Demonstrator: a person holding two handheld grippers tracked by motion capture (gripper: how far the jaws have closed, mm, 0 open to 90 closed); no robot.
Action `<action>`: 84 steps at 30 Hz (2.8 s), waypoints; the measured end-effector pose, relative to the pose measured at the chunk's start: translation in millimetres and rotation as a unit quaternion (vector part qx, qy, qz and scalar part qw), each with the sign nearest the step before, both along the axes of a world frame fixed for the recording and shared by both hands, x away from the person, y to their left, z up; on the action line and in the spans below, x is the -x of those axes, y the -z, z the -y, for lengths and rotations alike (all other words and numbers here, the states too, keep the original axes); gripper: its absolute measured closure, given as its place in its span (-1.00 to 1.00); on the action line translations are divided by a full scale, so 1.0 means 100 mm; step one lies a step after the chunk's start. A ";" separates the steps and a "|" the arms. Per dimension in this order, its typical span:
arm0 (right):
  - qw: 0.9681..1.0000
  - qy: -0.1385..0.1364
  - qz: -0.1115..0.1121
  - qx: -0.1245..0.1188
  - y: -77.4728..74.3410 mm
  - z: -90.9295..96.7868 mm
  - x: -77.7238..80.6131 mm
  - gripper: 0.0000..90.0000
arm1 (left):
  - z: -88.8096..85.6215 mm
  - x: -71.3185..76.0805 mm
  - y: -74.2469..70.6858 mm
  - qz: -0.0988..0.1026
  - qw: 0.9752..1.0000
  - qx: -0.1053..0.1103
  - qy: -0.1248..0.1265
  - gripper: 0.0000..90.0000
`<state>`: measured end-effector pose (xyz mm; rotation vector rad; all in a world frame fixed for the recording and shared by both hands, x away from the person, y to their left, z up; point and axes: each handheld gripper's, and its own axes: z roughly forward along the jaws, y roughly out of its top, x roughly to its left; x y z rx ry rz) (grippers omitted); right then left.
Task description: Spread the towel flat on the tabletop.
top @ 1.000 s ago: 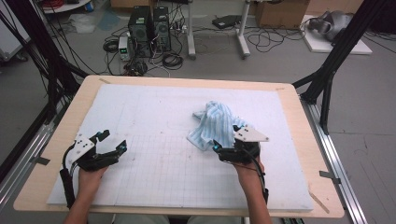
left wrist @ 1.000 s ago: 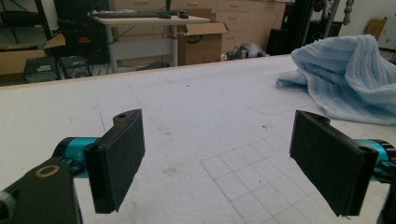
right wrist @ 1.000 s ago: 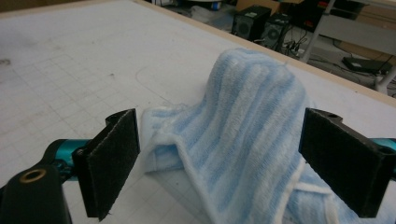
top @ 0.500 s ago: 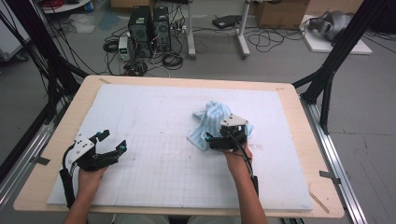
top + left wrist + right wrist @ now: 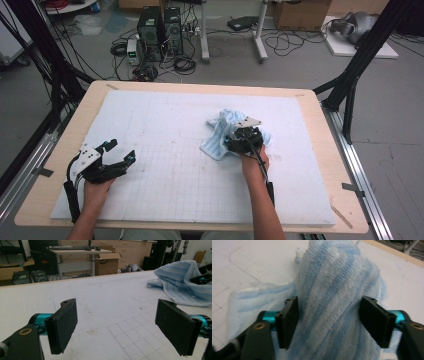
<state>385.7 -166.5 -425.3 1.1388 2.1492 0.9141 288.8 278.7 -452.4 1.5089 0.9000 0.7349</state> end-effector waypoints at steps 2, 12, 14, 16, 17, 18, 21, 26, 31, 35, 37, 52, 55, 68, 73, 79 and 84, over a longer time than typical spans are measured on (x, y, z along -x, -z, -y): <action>1.000 -0.001 -0.006 0.003 0.01 0.00 -0.01 0.11 | 0.00 0.00 0.00 0.000 1.000 0.000 0.000 -0.59; 0.997 -0.056 -0.039 -0.035 -0.08 -0.04 0.11 0.68 | 0.00 0.00 0.00 0.001 1.000 0.000 0.000 -0.59; 0.996 -0.069 -0.039 -0.047 -0.10 -0.06 0.16 0.69 | 0.00 0.00 0.00 0.001 1.000 0.000 0.000 -0.59; 0.993 -0.089 -0.041 -0.061 -0.15 -0.11 0.25 0.69 | 0.00 0.00 0.00 0.001 1.000 0.001 0.000 -0.59; 0.993 -0.089 -0.041 -0.061 -0.15 -0.11 0.25 0.69 | 0.00 0.00 0.00 0.001 1.000 0.001 0.000 -0.59; 0.992 -0.096 -0.040 -0.068 -0.18 -0.13 0.28 0.69 | 0.00 0.00 0.00 0.001 1.000 0.001 0.000 -0.59; 0.986 -0.129 -0.036 -0.100 -0.24 -0.20 0.43 0.69 | 0.00 0.00 0.00 0.000 1.000 0.002 0.000 -0.59; 0.979 -0.161 -0.032 -0.122 -0.26 -0.29 0.58 0.69 | 0.00 0.00 0.00 -0.001 1.000 0.002 -0.002 -0.58; 0.972 -0.192 -0.030 -0.130 -0.29 -0.41 0.72 0.69 | 0.00 0.00 0.00 -0.002 1.000 0.002 -0.002 -0.58; 0.964 -0.213 -0.029 -0.156 -0.34 -0.45 0.82 0.69 | 0.00 0.00 0.00 -0.001 1.000 0.003 -0.002 -0.58; 0.956 -0.231 -0.032 -0.177 -0.40 -0.46 0.89 0.68 | 0.00 0.00 0.00 -0.001 1.000 0.002 -0.001 -0.58; 0.967 -0.161 -0.054 -0.192 -0.39 -0.20 0.52 0.61 | 0.00 0.00 0.00 -0.001 1.000 0.003 -0.002 -0.58; 0.977 -0.133 -0.058 -0.159 -0.30 -0.17 0.39 0.57 | 0.00 0.00 0.00 -0.001 1.000 0.004 -0.002 -0.58; 0.984 -0.113 0.022 -0.134 -0.41 0.11 0.46 -0.20 | 0.00 0.00 0.00 -0.001 1.000 0.001 -0.001 -0.58; 0.971 -0.197 0.050 -0.122 -0.50 0.09 0.69 -0.29 | 0.00 0.00 0.00 -0.001 1.000 0.000 -0.002 -0.58; 0.959 -0.263 0.047 -0.099 -0.40 -0.04 0.84 -0.34 | 0.00 0.00 0.00 -0.001 1.000 0.000 -0.003 -0.57; 0.957 -0.282 0.045 -0.054 -0.34 -0.17 0.85 -0.04 | 0.00 0.00 0.00 -0.002 1.000 0.001 -0.004 -0.57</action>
